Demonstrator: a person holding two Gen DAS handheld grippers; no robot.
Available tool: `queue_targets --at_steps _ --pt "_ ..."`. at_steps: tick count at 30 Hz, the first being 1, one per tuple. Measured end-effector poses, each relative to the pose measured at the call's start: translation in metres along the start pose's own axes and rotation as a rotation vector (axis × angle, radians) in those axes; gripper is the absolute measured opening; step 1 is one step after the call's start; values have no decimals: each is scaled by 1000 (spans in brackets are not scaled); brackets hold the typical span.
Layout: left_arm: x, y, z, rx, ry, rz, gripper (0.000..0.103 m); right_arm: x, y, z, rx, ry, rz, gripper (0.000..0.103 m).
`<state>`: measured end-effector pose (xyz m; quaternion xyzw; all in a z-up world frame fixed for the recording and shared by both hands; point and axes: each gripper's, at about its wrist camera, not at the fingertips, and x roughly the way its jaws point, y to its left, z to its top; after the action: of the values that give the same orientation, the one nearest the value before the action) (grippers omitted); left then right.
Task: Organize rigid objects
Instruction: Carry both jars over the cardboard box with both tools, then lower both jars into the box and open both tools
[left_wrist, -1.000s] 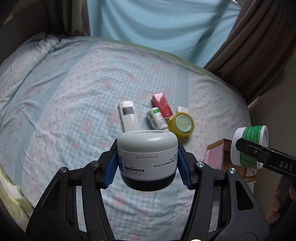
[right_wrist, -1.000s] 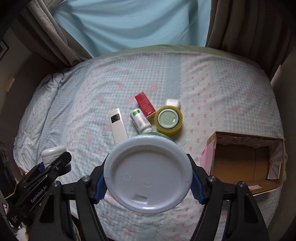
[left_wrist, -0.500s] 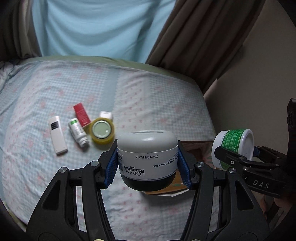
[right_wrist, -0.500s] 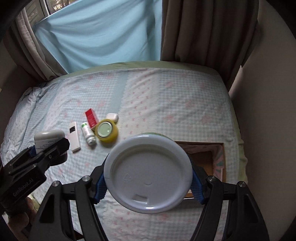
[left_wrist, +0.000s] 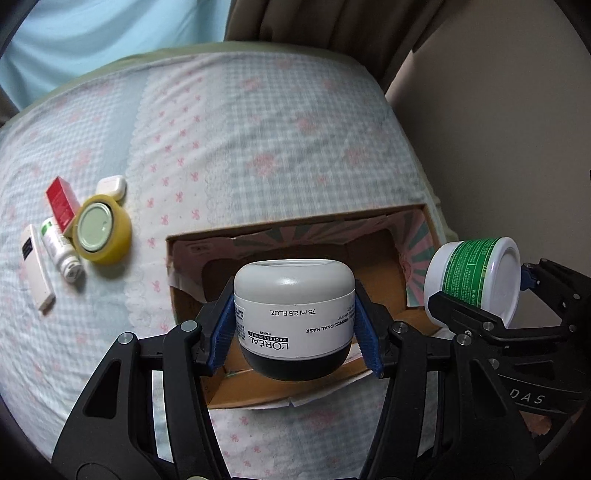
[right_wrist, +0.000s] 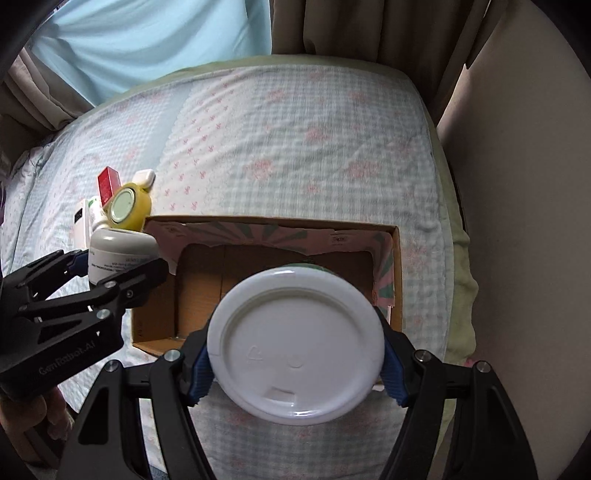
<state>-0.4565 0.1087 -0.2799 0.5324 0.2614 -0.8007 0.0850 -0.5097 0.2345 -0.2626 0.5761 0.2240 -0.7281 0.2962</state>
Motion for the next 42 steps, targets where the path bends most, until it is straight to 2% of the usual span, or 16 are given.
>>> queue_targets --at_steps 5,9,12,14,19,22,24,28,29,30,31,32,37,42 --pt "61 8 4 13 117 62 53 49 -6 3 -131 71 8 68" --pt "105 11 5 58 218 110 53 88 1 -1 -296 138 -40 68" --pt "127 12 -1 64 266 138 53 111 5 -7 -398 167 -38 68" --pt "132 13 -4 51 277 144 53 121 3 -11 -421 179 -20 68" --pt "142 10 -8 98 294 197 53 143 3 -18 -499 197 -24 68" --pt "143 9 -7 118 288 220 53 146 4 -20 -561 188 -12 68" --pt "142 7 -6 128 281 234 53 146 3 -19 -556 185 14 68" --pt "138 0 -4 156 272 212 54 146 -2 -15 -552 175 41 68" --pt "137 -2 -3 157 276 205 66 145 -3 -15 -548 163 49 69" --pt "136 -3 -3 158 277 205 100 144 -5 -15 -552 157 53 70" --pt "133 -5 -3 161 270 200 101 142 -6 -16 -551 156 43 89" --pt "130 -6 -4 169 258 193 103 140 -8 -16 -554 161 34 103" --pt "122 -8 -11 204 240 207 103 124 -16 -27 -562 135 54 103" --pt "113 -7 -12 194 226 207 103 112 -24 -36 -490 138 71 103"
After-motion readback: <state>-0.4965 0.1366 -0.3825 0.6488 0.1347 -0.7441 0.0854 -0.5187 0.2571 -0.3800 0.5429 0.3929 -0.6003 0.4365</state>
